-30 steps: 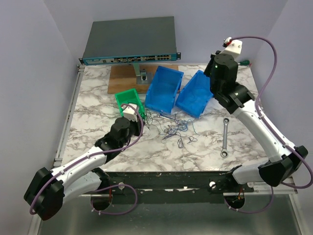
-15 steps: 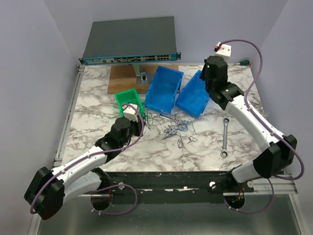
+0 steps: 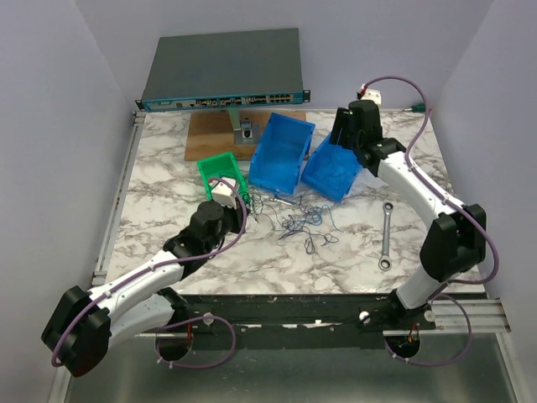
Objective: Untangle the cables
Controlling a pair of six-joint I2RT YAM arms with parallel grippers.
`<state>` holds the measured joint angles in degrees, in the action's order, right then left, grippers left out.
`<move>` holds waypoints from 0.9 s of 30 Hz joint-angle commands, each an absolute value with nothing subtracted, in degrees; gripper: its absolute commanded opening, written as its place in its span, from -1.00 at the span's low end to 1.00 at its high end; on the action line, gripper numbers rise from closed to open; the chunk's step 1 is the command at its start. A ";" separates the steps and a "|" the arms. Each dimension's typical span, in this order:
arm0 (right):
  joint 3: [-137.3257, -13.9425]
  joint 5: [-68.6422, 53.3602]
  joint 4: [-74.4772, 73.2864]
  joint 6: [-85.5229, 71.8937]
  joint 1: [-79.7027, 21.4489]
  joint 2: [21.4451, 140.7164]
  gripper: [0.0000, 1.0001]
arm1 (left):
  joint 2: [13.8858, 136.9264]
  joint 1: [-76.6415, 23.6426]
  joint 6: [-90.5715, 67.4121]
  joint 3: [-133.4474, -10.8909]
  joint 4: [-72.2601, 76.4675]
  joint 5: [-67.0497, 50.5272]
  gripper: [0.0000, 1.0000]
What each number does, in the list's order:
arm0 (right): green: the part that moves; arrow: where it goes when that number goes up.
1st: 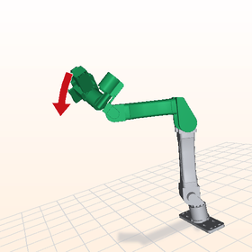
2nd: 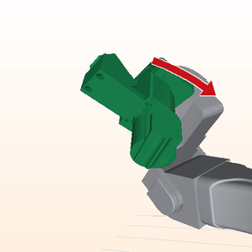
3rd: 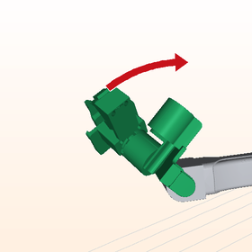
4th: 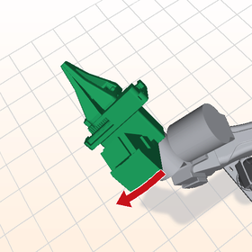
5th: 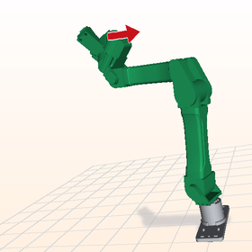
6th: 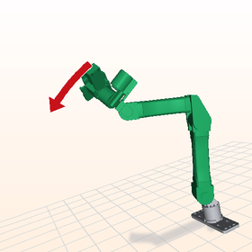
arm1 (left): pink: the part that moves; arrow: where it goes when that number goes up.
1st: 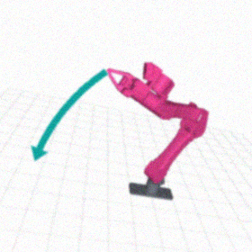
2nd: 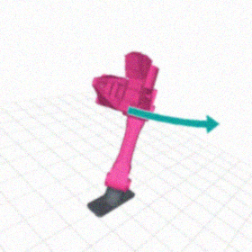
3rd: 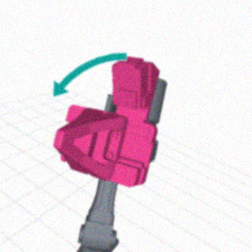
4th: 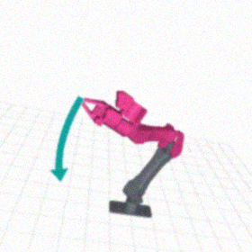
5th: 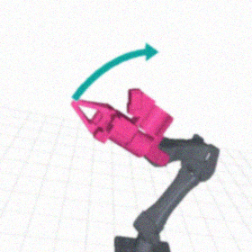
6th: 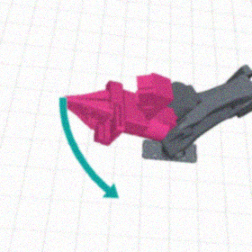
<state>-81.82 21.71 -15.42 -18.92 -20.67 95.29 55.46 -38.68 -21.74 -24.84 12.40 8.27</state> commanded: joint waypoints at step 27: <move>-33.56 6.13 1.87 -47.83 -27.51 68.06 0.64 | 55.06 -38.52 -21.45 -24.99 13.58 8.61 -1.00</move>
<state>-36.27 4.80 -5.41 -41.54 -27.07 69.56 55.44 -38.68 -21.67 -24.84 12.40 8.36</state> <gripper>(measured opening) 0.820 0.015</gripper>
